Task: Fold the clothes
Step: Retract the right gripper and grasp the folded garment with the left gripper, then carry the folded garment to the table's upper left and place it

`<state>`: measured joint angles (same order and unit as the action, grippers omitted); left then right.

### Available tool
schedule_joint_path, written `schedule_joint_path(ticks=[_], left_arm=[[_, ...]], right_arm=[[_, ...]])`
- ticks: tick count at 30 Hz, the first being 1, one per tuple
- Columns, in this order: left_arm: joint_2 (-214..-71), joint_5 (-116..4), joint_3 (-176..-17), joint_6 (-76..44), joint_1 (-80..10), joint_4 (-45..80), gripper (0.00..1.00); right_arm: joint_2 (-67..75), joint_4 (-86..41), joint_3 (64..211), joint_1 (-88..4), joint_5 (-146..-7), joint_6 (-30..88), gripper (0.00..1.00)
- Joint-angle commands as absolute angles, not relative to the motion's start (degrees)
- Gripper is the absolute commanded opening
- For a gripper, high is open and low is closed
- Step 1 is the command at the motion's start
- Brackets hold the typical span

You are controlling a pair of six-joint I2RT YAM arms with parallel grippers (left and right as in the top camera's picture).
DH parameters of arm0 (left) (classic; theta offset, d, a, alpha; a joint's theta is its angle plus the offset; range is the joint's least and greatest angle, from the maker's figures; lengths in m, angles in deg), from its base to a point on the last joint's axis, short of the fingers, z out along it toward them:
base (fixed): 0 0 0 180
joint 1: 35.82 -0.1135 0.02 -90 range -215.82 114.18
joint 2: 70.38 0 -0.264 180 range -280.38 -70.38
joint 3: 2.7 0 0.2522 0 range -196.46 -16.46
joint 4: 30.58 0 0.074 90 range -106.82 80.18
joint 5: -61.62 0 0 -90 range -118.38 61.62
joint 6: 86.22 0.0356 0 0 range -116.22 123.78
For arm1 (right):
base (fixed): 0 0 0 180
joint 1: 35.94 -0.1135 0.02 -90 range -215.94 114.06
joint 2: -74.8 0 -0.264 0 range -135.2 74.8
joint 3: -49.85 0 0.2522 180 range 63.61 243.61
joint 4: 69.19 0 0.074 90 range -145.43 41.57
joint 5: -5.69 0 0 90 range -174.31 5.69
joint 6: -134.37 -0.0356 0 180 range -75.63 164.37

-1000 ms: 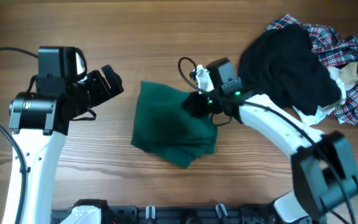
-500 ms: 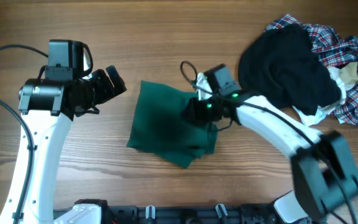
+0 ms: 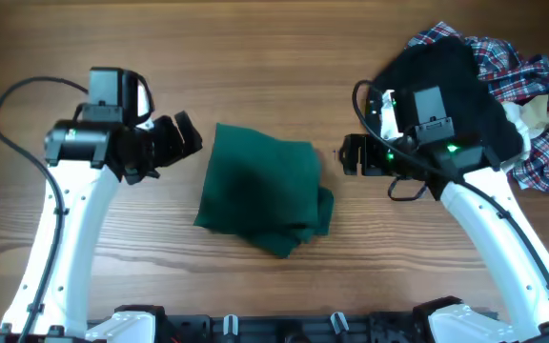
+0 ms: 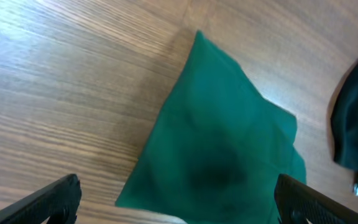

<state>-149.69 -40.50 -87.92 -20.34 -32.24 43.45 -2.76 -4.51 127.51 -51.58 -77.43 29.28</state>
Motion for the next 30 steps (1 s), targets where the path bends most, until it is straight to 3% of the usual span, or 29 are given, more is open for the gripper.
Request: schedule_joint_path(ticks=[1, 7, 21, 23, 25, 26, 27, 30], left_arm=[[-150.5, -42.9, -81.3, -15.9, -32.7, 39.0, 1.0], [-154.3, -50.4, -67.5, -13.8, -32.7, 24.5, 1.0], [-171.4, -67.2, -67.0, -0.7, -32.7, 13.4, 0.96], [-171.4, -67.8, -67.0, -0.7, -32.5, 13.0, 0.84], [-171.4, -67.8, -67.0, -0.7, -31.7, 13.0, 0.55], [-171.4, -67.8, -67.0, -0.8, -30.9, 12.5, 0.34], [-171.4, -67.8, -67.0, -1.2, -30.1, 11.4, 0.23], [-171.4, -67.7, -67.0, -5.9, -28.6, 5.8, 0.04]], right_arm=[[-2.5, -4.2, 127.9, -51.4, -84.1, 28.8, 1.0], [-1.6, -1.8, 130.6, -51.4, -77.6, 33.9, 1.0], [3.6, -2.0, 130.7, -51.4, -77.2, 35.6, 1.0], [3.6, -2.1, 130.7, -51.4, -77.1, 35.6, 0.99], [3.6, -2.1, 130.7, -51.4, -77.1, 35.6, 1.0], [3.6, -2.2, 130.7, -51.4, -77.1, 35.6, 1.0], [3.6, -2.5, 130.7, -51.4, -77.1, 35.4, 1.0], [3.6, -2.7, 130.7, -51.4, -76.9, 35.4, 1.0]])
